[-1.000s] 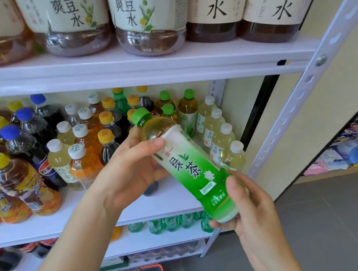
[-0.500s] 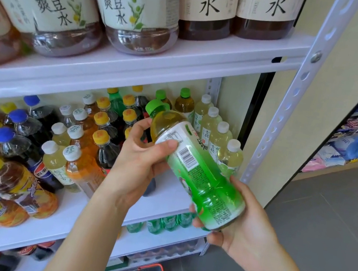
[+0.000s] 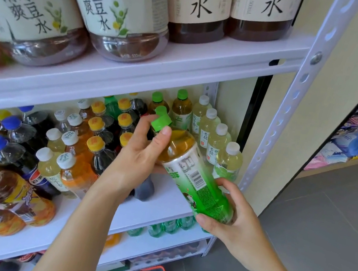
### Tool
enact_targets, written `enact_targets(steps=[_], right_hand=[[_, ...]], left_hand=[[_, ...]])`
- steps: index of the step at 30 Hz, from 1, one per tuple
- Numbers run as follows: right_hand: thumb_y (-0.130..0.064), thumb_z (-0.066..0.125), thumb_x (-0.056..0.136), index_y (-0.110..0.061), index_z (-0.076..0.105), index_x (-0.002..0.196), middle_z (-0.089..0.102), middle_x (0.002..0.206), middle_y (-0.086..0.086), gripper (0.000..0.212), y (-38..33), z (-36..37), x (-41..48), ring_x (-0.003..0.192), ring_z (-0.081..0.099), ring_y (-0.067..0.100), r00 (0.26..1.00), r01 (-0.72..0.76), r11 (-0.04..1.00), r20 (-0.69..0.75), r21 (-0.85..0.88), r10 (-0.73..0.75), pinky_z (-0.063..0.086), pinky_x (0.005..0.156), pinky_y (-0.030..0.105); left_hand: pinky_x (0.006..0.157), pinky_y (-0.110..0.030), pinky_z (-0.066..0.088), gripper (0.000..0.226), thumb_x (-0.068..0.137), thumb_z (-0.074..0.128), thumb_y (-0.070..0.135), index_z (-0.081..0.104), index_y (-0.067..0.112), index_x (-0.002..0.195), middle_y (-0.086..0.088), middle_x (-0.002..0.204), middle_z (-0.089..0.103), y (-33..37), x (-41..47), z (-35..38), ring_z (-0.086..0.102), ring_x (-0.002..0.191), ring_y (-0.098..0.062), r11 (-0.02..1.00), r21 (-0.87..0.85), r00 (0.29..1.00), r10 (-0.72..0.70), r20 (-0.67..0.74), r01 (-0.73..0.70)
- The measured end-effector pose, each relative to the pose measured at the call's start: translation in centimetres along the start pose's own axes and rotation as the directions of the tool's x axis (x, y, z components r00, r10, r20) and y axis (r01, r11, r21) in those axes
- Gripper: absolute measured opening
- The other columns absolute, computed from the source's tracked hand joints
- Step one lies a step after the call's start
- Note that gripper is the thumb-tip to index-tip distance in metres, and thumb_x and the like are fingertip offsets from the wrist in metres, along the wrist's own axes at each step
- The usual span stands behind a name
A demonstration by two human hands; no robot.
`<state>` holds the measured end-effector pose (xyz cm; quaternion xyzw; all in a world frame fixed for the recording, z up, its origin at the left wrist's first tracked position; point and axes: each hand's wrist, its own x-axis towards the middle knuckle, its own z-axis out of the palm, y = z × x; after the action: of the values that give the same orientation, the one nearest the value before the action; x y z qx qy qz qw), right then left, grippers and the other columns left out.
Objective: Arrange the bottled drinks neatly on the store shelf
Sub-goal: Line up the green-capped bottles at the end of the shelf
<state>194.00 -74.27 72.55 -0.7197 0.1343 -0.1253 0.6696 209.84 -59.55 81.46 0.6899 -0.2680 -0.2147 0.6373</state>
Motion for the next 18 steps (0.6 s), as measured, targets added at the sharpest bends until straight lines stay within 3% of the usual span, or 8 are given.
enact_targets(steps=[3, 5, 8, 10, 13, 15, 16, 18], right_hand=[[-0.048, 0.086, 0.065, -0.05, 0.051, 0.119, 0.072, 0.102, -0.006, 0.065, 1.1, -0.1, 0.4, 0.09, 0.07, 0.019, 1.0, -0.021, 1.0, 0.003, -0.021, 0.021, 0.057, 0.083, 0.034], [-0.054, 0.085, 0.065, -0.049, 0.049, 0.122, 0.072, 0.104, -0.006, 0.068, 1.9, -0.2, 0.6, 0.091, 0.07, 0.019, 1.0, -0.029, 0.999, 0.004, -0.044, 0.029, 0.056, 0.087, 0.037], [-0.055, 0.084, 0.068, -0.047, 0.047, 0.127, 0.072, 0.107, -0.007, 0.07, 2.6, -0.5, 1.0, 0.094, 0.07, 0.016, 1.0, -0.021, 0.997, 0.017, -0.08, 0.022, 0.057, 0.088, 0.036], [-0.053, 0.083, 0.07, -0.045, 0.047, 0.128, 0.071, 0.108, -0.008, 0.069, 2.8, -0.6, 1.4, 0.095, 0.069, 0.015, 1.0, -0.013, 0.995, 0.016, -0.096, 0.014, 0.057, 0.087, 0.036], [-0.055, 0.079, 0.071, -0.055, 0.045, 0.124, 0.067, 0.111, -0.02, 0.063, 2.6, -0.8, 1.7, 0.099, 0.066, 0.007, 1.0, -0.001, 0.982, -0.011, -0.187, -0.001, 0.057, 0.087, 0.031], [-0.055, 0.074, 0.073, -0.063, 0.04, 0.124, 0.063, 0.116, -0.029, 0.062, 2.0, -0.7, 1.9, 0.105, 0.062, -0.002, 0.999, 0.02, 0.958, -0.019, -0.285, -0.027, 0.055, 0.087, 0.024], [-0.051, 0.073, 0.077, -0.058, 0.039, 0.13, 0.06, 0.122, -0.028, 0.063, 1.7, -0.6, 2.1, 0.111, 0.058, -0.002, 0.997, 0.041, 0.929, -0.039, -0.368, -0.06, 0.052, 0.091, 0.024], [-0.032, 0.071, 0.086, -0.031, 0.042, 0.142, 0.055, 0.134, -0.012, 0.064, 1.1, -0.4, 2.6, 0.121, 0.052, 0.011, 0.977, 0.089, 0.811, -0.109, -0.579, -0.185, 0.049, 0.097, 0.033]], left_hand=[[0.076, -0.031, 0.057, 0.044, 0.084, 0.055, 0.055, 0.056, 0.026, 0.117, -0.006, 0.095, 0.071, 0.2, 1.1, -0.6, 0.068, 0.087, -0.017, 0.954, 0.293, 0.996, 0.077, -0.045, -0.06], [0.065, -0.025, 0.05, 0.04, 0.082, 0.058, 0.057, 0.061, 0.025, 0.106, -0.013, 0.089, 0.068, 0.5, 1.9, -1.0, 0.063, 0.074, -0.017, 0.906, 0.42, 0.996, 0.083, -0.034, -0.062], [0.055, -0.01, 0.041, 0.041, 0.08, 0.059, 0.055, 0.061, 0.02, 0.1, 0.006, 0.066, 0.064, 0.8, 3.1, -1.0, 0.055, 0.058, 0.002, 0.903, 0.427, 0.998, 0.025, 0.052, -0.045], [0.051, -0.006, 0.037, 0.038, 0.081, 0.06, 0.052, 0.061, 0.016, 0.096, 0.018, 0.054, 0.059, 0.9, 3.9, -1.0, 0.052, 0.051, 0.005, 0.899, 0.436, 0.996, 0.008, 0.086, -0.045], [0.054, -0.012, 0.037, 0.034, 0.088, 0.061, 0.046, 0.063, 0.012, 0.091, 0.014, 0.054, 0.056, 0.8, 4.9, -0.9, 0.049, 0.052, 0.003, 0.852, 0.515, 0.995, 0.062, 0.082, -0.096], [0.058, -0.02, 0.037, 0.027, 0.093, 0.059, 0.043, 0.061, 0.017, 0.084, 0.009, 0.06, 0.055, 0.7, 5.4, -0.6, 0.05, 0.057, 0.0, 0.766, 0.624, 0.986, 0.161, 0.052, -0.158], [0.058, -0.021, 0.037, 0.026, 0.095, 0.058, 0.045, 0.058, 0.021, 0.083, 0.009, 0.061, 0.054, 0.7, 5.6, -0.3, 0.051, 0.059, 0.0, 0.71, 0.677, 0.973, 0.225, 0.045, -0.196], [0.06, -0.029, 0.042, 0.034, 0.094, 0.052, 0.054, 0.058, 0.021, 0.091, 0.007, 0.066, 0.058, 0.8, 5.9, 0.5, 0.056, 0.063, -0.007, 0.573, 0.777, 0.939, 0.338, 0.067, -0.261]])
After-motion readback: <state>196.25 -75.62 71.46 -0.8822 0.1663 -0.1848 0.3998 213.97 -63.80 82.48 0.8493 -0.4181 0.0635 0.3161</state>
